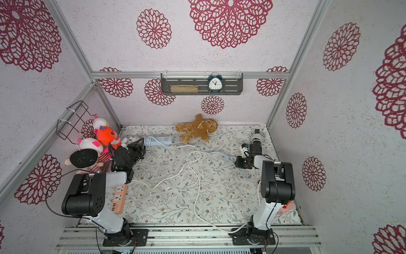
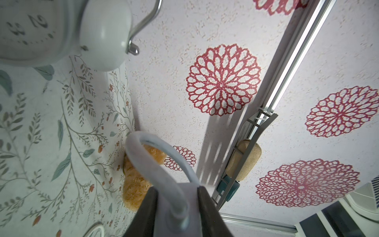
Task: Unwrap the cord wrapped around the power strip
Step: Unwrap the power cord from the power strip.
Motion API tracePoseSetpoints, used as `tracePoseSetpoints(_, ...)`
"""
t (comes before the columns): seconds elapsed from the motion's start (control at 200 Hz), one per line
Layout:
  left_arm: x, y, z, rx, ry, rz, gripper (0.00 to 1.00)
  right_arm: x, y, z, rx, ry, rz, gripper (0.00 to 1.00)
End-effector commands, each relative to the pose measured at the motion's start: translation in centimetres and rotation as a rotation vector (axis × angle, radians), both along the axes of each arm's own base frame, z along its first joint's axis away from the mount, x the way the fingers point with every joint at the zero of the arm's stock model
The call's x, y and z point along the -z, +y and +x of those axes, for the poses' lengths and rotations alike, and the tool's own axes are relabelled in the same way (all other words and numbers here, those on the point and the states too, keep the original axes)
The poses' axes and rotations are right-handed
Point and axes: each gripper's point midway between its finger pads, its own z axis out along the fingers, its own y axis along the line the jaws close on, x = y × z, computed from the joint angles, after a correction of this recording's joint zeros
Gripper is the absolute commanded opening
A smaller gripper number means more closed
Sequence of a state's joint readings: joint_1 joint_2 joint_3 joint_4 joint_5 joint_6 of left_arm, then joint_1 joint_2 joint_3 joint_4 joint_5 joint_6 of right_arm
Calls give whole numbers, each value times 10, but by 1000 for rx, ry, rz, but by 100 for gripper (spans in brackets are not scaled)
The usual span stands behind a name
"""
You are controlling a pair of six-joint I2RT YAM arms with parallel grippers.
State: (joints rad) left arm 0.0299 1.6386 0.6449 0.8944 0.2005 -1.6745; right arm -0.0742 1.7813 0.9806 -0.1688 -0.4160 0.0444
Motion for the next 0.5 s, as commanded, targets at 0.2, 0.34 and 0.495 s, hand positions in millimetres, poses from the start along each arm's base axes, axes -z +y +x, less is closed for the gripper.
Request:
tracePoseSetpoints(0.2,-66,-76,17,114,-122,86,0,-63,36,3,-173,-188,-33,55)
tracePoseSetpoints(0.34,-76,-113,18,178,-145,71,0,-105,66,5,-257,-291,-45,63)
tracePoseSetpoints(0.495,-83,-140,21,225,-164,47,0,-155,133,3,-420,-467,37,70)
